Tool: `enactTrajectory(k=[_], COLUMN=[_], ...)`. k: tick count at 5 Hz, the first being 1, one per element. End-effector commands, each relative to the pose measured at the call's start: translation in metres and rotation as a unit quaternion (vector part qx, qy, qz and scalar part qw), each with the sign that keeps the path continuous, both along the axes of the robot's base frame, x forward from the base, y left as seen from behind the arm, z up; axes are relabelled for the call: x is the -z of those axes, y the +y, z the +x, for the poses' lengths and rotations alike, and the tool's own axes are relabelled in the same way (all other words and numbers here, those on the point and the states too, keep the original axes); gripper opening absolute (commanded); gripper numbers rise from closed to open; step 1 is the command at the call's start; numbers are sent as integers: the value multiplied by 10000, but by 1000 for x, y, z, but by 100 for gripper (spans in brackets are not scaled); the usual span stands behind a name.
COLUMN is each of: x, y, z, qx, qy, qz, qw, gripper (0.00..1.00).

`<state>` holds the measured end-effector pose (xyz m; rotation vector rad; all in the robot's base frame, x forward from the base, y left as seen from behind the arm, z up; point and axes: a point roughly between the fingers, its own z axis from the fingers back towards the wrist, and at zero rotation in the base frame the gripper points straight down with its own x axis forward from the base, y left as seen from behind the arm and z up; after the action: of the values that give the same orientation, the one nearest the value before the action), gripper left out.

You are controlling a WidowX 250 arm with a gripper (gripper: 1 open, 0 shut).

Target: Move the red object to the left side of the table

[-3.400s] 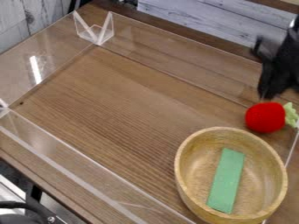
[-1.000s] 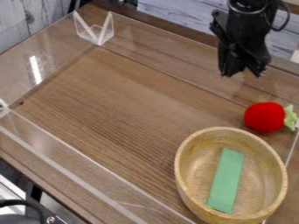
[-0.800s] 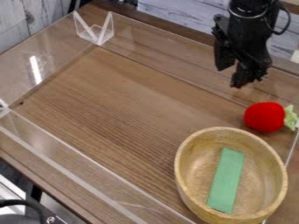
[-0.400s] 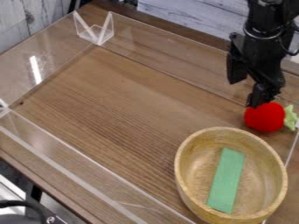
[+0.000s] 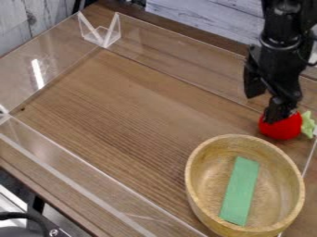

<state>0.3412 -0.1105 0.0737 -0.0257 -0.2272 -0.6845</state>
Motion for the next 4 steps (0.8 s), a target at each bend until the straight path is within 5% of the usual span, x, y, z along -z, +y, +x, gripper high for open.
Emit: enactTrajectory(k=[1,2,3,4], x=[1,22,27,19], y=[-3,-4,-9,-11], z=[7,6,6,5], qx=[-18,-71,-28,-28], qy=[-199,-93,-51,-123], qz=[-121,-148,-143,-135], qw=[9997,9998,9999,9998], gripper=[100,100,0,0])
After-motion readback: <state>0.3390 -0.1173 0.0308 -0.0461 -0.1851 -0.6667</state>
